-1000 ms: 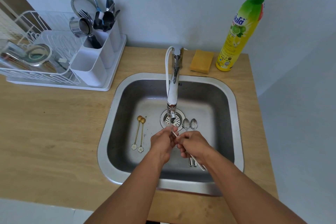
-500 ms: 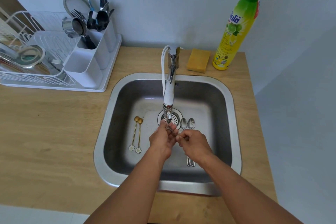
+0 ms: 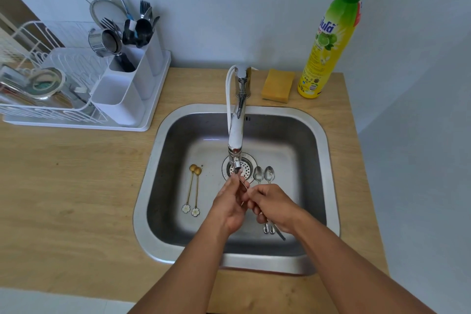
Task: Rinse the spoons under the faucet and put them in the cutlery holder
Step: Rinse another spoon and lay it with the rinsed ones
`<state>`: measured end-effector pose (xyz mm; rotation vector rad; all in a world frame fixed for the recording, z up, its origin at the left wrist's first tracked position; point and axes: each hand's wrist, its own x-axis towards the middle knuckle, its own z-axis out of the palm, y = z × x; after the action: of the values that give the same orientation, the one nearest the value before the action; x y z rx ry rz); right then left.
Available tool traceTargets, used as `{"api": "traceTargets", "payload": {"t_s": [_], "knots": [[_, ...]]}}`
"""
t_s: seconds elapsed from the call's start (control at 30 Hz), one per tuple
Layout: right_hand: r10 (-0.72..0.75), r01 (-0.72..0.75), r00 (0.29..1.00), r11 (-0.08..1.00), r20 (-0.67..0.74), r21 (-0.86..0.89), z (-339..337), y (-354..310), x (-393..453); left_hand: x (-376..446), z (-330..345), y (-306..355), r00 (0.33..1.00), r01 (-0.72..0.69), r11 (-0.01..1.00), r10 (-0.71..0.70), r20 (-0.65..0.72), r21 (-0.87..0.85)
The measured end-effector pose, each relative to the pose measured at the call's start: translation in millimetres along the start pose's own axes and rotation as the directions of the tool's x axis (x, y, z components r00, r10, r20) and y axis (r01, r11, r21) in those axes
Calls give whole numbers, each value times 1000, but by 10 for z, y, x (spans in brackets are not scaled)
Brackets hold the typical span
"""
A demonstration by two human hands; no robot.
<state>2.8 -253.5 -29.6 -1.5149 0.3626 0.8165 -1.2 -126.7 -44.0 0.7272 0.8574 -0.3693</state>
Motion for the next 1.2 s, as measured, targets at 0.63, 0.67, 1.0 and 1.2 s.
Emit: {"api": "traceTargets", "payload": {"t_s": [0.63,0.67,1.0,1.2], "knots": [[-63,53,997,984,-48,-171,12,94,11,-104,84,317,999,34,981,-31,-20,193],[-50,43,997,989,-50,-139,19,85,12,-97,56,309,1000,26,983,-28,11,182],[12,-12,1000,1000,-28,-4,78,54,11,-35,-85,142,998,-46,992,41,42,120],[57,-61,998,990,36,130,97,-40,-43,-52,19,178,1000,-15,995,17,-22,97]]}}
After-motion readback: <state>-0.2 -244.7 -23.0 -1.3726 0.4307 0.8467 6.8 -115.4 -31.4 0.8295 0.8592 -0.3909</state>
